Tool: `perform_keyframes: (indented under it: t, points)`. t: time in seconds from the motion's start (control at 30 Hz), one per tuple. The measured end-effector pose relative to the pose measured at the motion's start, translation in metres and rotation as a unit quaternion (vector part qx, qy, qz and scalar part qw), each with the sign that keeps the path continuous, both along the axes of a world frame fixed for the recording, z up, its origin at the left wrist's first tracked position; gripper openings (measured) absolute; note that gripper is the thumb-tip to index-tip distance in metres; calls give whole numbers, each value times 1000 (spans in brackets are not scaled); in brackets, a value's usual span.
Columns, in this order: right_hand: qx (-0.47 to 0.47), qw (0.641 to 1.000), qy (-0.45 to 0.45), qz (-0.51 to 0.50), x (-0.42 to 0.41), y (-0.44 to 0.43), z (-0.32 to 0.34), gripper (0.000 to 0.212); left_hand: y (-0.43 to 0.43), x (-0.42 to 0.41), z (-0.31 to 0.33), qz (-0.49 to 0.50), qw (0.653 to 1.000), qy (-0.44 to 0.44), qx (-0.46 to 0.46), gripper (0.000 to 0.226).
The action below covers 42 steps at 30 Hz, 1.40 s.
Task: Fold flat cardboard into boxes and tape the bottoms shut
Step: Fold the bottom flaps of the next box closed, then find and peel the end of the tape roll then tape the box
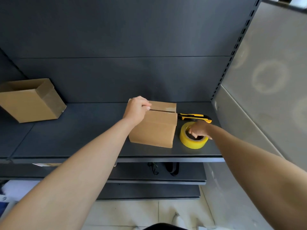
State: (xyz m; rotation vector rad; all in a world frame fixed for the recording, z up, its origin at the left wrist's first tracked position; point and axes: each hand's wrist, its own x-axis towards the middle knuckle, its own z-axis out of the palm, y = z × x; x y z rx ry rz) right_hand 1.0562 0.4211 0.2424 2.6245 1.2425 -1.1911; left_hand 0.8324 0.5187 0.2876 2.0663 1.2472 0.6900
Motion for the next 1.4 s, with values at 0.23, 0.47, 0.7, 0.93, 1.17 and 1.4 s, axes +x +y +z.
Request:
perform_keyframes:
  t: [0.23, 0.47, 0.7, 0.93, 1.17, 1.4]
  points:
    - [-45, 986, -87, 133, -1, -17, -16, 47, 0, 1, -2, 1, 1000, 15, 17, 22]
    - [61, 998, -4, 15, 10, -5, 48, 39, 3, 0, -1, -8, 1000, 15, 12, 21]
    - [202, 946, 244, -64, 10, 9, 126, 35, 6, -2, 2, -21, 1000, 14, 4, 19]
    - [233, 922, 303, -59, -32, 28, 152, 41, 5, -6, 2, -42, 999, 10, 8, 21]
    - [188, 916, 352, -40, -64, 43, 152, 63, 8, -13, 2, -60, 997, 9, -47, 26]
    - [102, 955, 248, 130, -70, 43, 154, 46, 13, -15, 3, -72, 996, 6, -57, 23]
